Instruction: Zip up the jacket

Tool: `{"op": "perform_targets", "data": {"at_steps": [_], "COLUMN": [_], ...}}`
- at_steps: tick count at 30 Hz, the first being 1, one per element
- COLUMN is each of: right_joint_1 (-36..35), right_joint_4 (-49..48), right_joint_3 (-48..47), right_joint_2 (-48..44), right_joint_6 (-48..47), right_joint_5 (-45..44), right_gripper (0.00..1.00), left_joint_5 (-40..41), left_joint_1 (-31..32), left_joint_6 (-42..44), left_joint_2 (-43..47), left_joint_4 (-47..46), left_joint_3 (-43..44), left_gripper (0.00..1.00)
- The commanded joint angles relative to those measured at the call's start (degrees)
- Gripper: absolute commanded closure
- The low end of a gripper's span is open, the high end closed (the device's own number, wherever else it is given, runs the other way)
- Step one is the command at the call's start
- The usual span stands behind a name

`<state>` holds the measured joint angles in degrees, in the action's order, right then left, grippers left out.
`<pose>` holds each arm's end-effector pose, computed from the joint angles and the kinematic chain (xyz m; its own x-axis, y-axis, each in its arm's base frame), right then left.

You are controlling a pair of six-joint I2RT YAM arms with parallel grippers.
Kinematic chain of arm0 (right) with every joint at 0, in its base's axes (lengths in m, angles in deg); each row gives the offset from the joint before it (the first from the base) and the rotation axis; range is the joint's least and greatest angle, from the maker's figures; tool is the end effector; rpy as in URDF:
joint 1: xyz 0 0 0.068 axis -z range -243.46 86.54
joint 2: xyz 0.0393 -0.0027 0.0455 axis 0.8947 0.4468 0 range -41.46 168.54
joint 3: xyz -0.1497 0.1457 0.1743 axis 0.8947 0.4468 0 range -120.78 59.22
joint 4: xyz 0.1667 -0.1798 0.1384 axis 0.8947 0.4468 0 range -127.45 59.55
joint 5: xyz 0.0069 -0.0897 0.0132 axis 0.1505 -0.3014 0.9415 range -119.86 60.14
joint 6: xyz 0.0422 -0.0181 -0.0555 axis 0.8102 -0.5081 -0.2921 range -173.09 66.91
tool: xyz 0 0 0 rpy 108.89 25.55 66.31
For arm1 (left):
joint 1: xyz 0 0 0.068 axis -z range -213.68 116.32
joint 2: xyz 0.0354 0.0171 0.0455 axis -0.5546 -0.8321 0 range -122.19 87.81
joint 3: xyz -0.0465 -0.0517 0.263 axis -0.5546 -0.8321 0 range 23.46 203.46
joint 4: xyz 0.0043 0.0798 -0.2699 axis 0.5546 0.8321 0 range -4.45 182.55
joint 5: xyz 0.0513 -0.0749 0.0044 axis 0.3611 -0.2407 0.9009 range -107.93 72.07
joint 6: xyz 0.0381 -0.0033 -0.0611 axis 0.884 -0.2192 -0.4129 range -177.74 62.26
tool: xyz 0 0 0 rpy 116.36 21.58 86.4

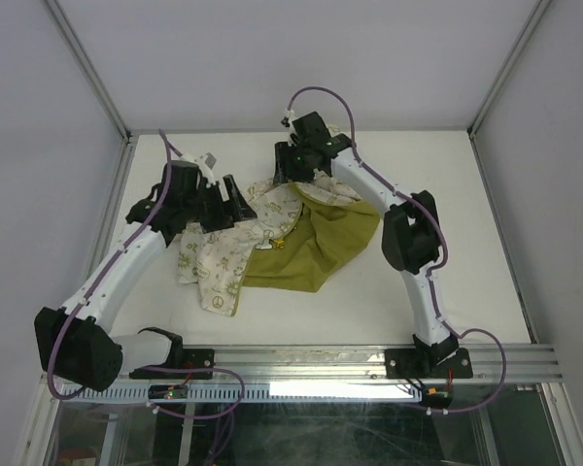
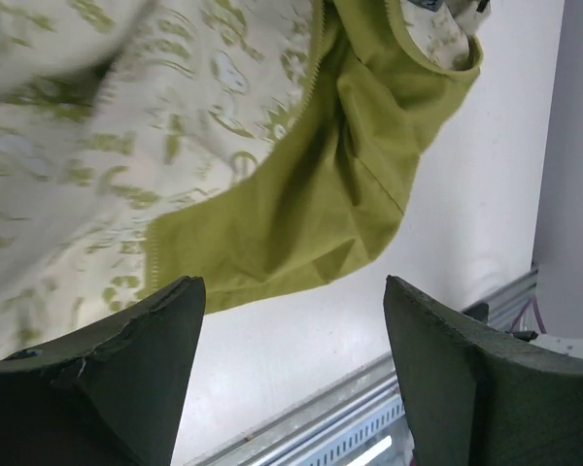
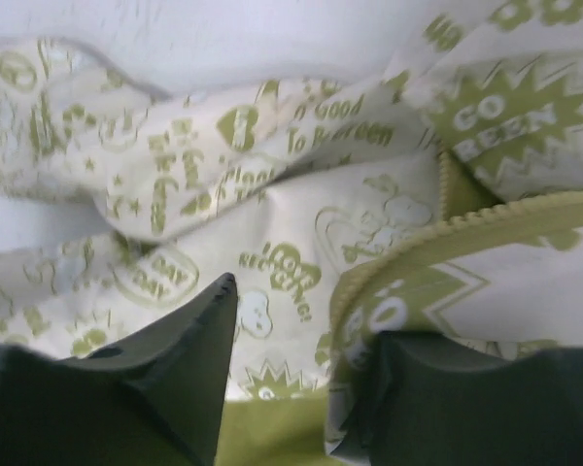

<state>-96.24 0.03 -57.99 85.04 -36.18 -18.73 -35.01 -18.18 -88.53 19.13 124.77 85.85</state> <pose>0.4477 0.3020 0.2448 -0.7730 -0.1582 -0.6144 -0.4364 0.8355 0.3339 0.2722 -0.0937 0.2957 -0.8228 -0.2794 -0.4949 0.0381 0.8417 -0.5386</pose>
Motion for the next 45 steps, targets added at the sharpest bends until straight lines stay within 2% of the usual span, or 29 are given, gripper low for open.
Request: {"op": "perform_targets", "data": {"at_steps": [1, 4, 8, 12, 16, 21, 26, 33, 41, 45], "right_joint_1": [0.59, 3.44, 12.61, 21.21, 28.12, 32.09, 31.97, 29.41, 22.81, 16.81], "right_joint_4": [4.74, 3.92, 0.21, -2.91, -3.42, -6.54, -6.59, -8.04, -10.07, -13.08], "right_joint_3": [-1.56, 8.51, 25.52, 35.92, 39.63, 40.91, 39.74, 46.08, 57.95, 64.57], "right_joint_2": [-4.49, -12.87, -24.16, -31.45, -30.99, -26.53, -20.64, -22.25, -31.77, -37.75], "right_joint_6": [-4.93, -7.70, -7.98, -9.69, -12.32, -14.27, -15.15, -14.51, -9.61, -7.28], "right_joint_5": [6.59, 7.62, 13.18, 16.65, 19.51, 19.42, 22.63, 25.10, 23.08, 16.55], "right_gripper": [0.43, 0.31, 0.25, 0.19, 0.18, 0.17, 0.18, 0.24, 0.27, 0.26], "left_joint_5": [-1.21, -0.76, 0.40, 0.48, 0.17, 0.41, 2.57, 8.60, 13.12, 13.03], "left_joint_1": [6.51, 10.26, 14.57, 19.08, 22.84, 26.55, 27.56, 25.84, 20.71, 17.40], "left_joint_6": [-5.54, -6.64, -6.36, -6.26, -6.09, -5.40, -4.60, -3.15, -2.02, -1.62], "left_joint_2": [-3.48, -6.99, -12.45, -19.25, -25.34, -32.72, -38.08, -45.37, -53.93, -55.46], "left_joint_4": [-10.63, -13.84, -16.39, -19.30, -20.98, -22.20, -22.26, -21.10, -18.13, -18.06], "left_joint_3": [-1.59, -1.00, 1.66, 4.19, 7.61, 11.64, 13.98, 18.19, 25.07, 26.64], "left_gripper": [0.25, 0.27, 0.29, 0.31, 0.32, 0.34, 0.40, 0.50, 0.54, 0.55]}}
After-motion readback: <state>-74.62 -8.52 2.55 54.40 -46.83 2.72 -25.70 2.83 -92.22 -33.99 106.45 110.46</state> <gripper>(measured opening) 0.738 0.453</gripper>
